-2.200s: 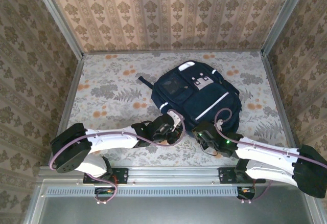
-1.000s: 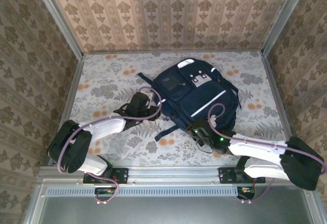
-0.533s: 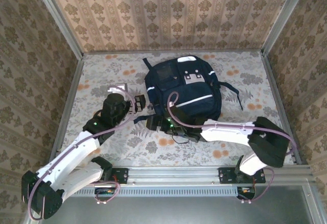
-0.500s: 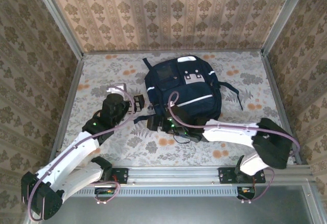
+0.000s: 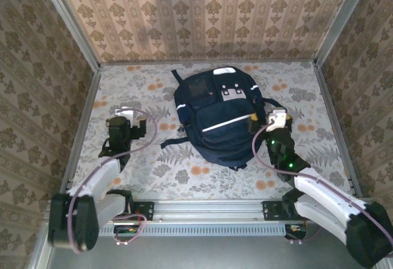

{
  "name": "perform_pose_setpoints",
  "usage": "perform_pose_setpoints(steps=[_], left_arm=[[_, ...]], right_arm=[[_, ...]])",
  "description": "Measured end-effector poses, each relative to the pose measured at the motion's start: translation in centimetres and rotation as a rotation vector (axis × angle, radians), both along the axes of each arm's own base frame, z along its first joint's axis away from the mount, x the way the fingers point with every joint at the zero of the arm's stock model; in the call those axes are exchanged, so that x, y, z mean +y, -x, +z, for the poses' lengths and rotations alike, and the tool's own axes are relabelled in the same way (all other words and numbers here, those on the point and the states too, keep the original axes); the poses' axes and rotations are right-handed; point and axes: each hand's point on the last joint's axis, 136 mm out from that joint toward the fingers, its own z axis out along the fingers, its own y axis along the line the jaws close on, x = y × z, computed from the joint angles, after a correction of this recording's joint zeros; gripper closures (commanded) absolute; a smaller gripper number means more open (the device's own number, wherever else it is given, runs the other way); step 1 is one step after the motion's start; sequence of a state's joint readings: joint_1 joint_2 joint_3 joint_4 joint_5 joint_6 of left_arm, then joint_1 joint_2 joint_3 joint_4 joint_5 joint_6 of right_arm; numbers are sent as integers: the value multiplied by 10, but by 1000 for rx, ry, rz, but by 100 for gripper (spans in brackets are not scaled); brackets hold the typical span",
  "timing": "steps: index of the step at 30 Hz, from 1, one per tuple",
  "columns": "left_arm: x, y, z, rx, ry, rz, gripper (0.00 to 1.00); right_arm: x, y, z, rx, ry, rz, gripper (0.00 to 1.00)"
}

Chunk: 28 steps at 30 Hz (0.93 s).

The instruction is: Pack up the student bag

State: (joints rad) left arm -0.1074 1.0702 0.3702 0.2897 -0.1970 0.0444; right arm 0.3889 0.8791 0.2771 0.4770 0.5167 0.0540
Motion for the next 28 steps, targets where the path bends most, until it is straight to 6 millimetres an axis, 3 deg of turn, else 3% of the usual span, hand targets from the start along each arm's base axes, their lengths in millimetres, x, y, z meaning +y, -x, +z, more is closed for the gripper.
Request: perform_pose_setpoints(steps=[3, 5, 9, 11, 13, 17, 28], left_arm=[[12, -6, -35, 62, 37, 7, 0], [8, -15, -39, 39, 57, -22, 0], [-3, -39, -38, -68, 69, -74, 0], [-1, -42, -50, -58, 66, -62, 0], [5, -42, -55, -42, 52, -29, 0], [11, -51, -41, -89, 29, 24, 0], [7, -57, -35, -100, 46, -5, 0]], right_arm=[[-46, -5, -42, 49, 20, -105, 0], [-65, -7, -71, 106, 11, -135, 0], [-72, -26, -107, 142, -42, -95, 0], [-68, -34, -120, 176, -61, -64, 0], [-65, -48, -113, 176, -72, -37, 0], [-59, -83, -77, 103, -81, -1, 0], [-44, -84, -83, 141, -84, 61, 0]])
